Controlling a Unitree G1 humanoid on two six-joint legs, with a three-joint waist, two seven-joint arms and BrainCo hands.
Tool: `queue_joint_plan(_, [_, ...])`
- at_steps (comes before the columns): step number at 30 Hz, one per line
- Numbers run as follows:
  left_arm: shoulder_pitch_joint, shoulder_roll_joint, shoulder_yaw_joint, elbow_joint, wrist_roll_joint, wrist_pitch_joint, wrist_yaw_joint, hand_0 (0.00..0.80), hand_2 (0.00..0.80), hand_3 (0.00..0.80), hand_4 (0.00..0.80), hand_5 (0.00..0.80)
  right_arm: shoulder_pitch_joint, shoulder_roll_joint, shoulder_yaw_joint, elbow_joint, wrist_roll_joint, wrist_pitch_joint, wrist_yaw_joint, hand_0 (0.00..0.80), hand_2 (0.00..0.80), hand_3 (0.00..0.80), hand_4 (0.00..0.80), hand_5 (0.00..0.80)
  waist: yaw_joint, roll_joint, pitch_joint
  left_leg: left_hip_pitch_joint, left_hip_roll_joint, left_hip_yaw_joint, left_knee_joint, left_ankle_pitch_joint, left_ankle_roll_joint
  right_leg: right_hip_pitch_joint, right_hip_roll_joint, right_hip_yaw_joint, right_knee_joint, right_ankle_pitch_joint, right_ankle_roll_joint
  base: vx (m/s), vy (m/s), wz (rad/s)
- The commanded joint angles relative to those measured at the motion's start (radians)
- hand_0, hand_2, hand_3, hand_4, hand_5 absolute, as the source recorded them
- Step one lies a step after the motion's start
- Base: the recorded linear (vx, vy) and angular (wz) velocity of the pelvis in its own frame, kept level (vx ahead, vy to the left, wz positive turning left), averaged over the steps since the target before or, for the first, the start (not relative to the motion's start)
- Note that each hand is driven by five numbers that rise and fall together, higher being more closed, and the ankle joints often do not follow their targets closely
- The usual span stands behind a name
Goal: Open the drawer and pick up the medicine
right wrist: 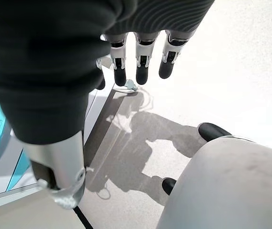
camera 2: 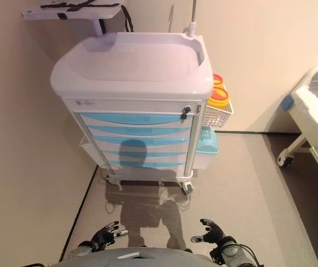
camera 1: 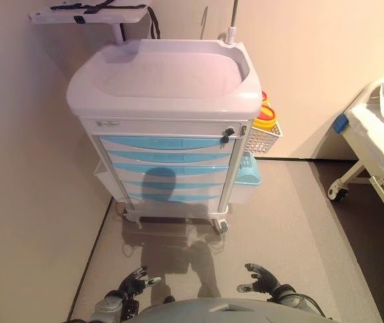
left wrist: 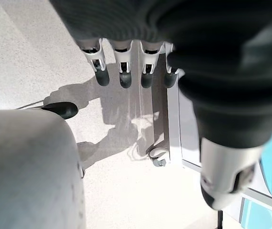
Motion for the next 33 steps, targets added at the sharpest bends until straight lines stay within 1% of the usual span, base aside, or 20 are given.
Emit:
queue_joint_plan(1, [-0.053, -0.03, -0.025, 0.06, 0.04, -0.031, -0.004, 0.0, 0.0, 0.0, 0.0, 0.0, -0.059, 0.021, 0.022, 0.045, -0.004, -0.037, -0.005, 0.0, 0.0, 0.0, 0.0, 0.0, 0.012, -0.027, 0.036, 0.052, -0.045, 0.01, 0.006, -0.127, 0.028, 0.023, -0.015, -0.023, 0.013, -0.006, 0.055, 0.0, 0.0, 0.0])
queue_joint_plan(5, [-0.051, -0.03, -0.021, 0.059, 0.019, -0.035, -0.017, 0.0, 0.0, 0.0, 0.0, 0.0, -0.057, 0.02, 0.021, 0.047, -0.01, -0.041, -0.006, 0.0, 0.0, 0.0, 0.0, 0.0, 0.012, -0.026, 0.036, 0.051, -0.044, 0.011, 0.006, -0.127, 0.028, 0.022, -0.016, -0.024, 0.013, -0.006, 0.055, 0.0, 0.0, 0.0])
queue_joint_plan(12, [-0.047, -0.033, -0.01, 0.069, 0.003, -0.026, -0.004, 0.0, 0.0, 0.0, 0.0, 0.0, -0.053, 0.019, 0.016, 0.055, -0.001, -0.041, -0.002, 0.0, 0.0, 0.0, 0.0, 0.0, 0.011, -0.026, 0.043, 0.05, -0.045, 0.012, 0.006, -0.124, 0.027, 0.02, -0.018, -0.025, 0.016, -0.005, 0.056, 0.028, 0.01, 0.0])
queue_joint_plan(17, [-0.048, -0.031, 0.001, 0.064, -0.023, -0.036, 0.003, 0.0, 0.0, 0.0, 0.0, 0.0, -0.051, 0.015, 0.013, 0.052, 0.001, -0.031, 0.003, 0.0, 0.0, 0.0, 0.0, 0.0, 0.007, -0.026, 0.057, 0.05, -0.043, 0.017, 0.006, -0.122, 0.03, 0.011, -0.018, -0.014, 0.027, -0.007, 0.055, 0.088, 0.054, -0.01])
queue_joint_plan(20, [-0.066, -0.02, 0.018, 0.056, -0.079, -0.055, 0.013, 0.0, 0.0, 0.0, 0.0, 0.0, -0.054, 0.004, 0.013, 0.047, 0.024, -0.025, 0.011, 0.0, 0.0, 0.0, 0.0, 0.0, 0.002, -0.028, 0.079, 0.036, -0.044, 0.019, 0.019, -0.124, 0.037, -0.011, -0.018, 0.0, 0.049, -0.012, 0.051, 0.078, 0.088, -0.1])
queue_joint_plan(23, [-0.102, -0.006, 0.039, 0.041, -0.15, -0.07, 0.024, 0.0, 0.0, 0.0, 0.0, 0.0, -0.062, -0.004, 0.016, 0.032, 0.053, -0.023, 0.003, 0.0, 0.0, 0.0, 0.0, 0.0, -0.006, -0.027, 0.107, 0.0, -0.045, 0.017, 0.043, -0.127, 0.049, -0.063, -0.021, 0.019, 0.11, -0.029, 0.045, 0.032, 0.08, -0.13])
queue_joint_plan(26, [-0.154, 0.008, 0.053, 0.018, -0.233, -0.097, 0.026, 0.0, 0.0, 0.0, 0.0, 0.0, -0.078, -0.011, 0.016, 0.004, 0.096, -0.031, -0.011, 0.0, 0.0, 0.0, 0.0, 0.0, -0.021, -0.021, 0.152, -0.058, -0.043, 0.011, 0.084, -0.126, 0.062, -0.152, -0.021, 0.041, 0.213, -0.054, 0.037, -0.023, 0.072, -0.12])
queue_joint_plan(28, [-0.208, 0.012, 0.058, -0.009, -0.321, -0.118, 0.03, 0.0, 0.0, 0.0, 0.0, 0.0, -0.104, -0.022, 0.025, -0.019, 0.117, -0.039, -0.014, 0.0, 0.0, 0.0, 0.0, 0.0, -0.035, -0.016, 0.202, -0.109, -0.04, 0.011, 0.12, -0.123, 0.066, -0.221, -0.019, 0.056, 0.277, -0.066, 0.032, -0.125, 0.092, -0.2])
queue_joint_plan(30, [-0.249, 0.008, 0.077, -0.048, -0.4, -0.123, 0.023, 0.0, 0.0, 0.0, 0.0, 0.0, -0.124, -0.031, 0.036, -0.041, 0.118, -0.042, -0.012, 0.0, 0.0, 0.0, 0.0, 0.0, -0.044, -0.016, 0.238, -0.158, -0.044, 0.017, 0.161, -0.127, 0.068, -0.265, -0.02, 0.076, 0.306, -0.069, 0.03, -0.126, 0.077, -0.11])
queue_joint_plan(33, [-0.31, 0.0, 0.098, -0.128, -0.591, -0.139, -0.041, 0.0, 0.0, 0.0, 0.0, 0.0, -0.156, -0.038, 0.063, -0.068, 0.141, -0.046, -0.013, 0.0, 0.0, 0.0, 0.0, 0.0, -0.047, -0.022, 0.287, -0.26, -0.056, 0.024, 0.252, -0.137, 0.074, -0.346, -0.023, 0.102, 0.352, -0.068, 0.025, -0.111, 0.03, -0.12])
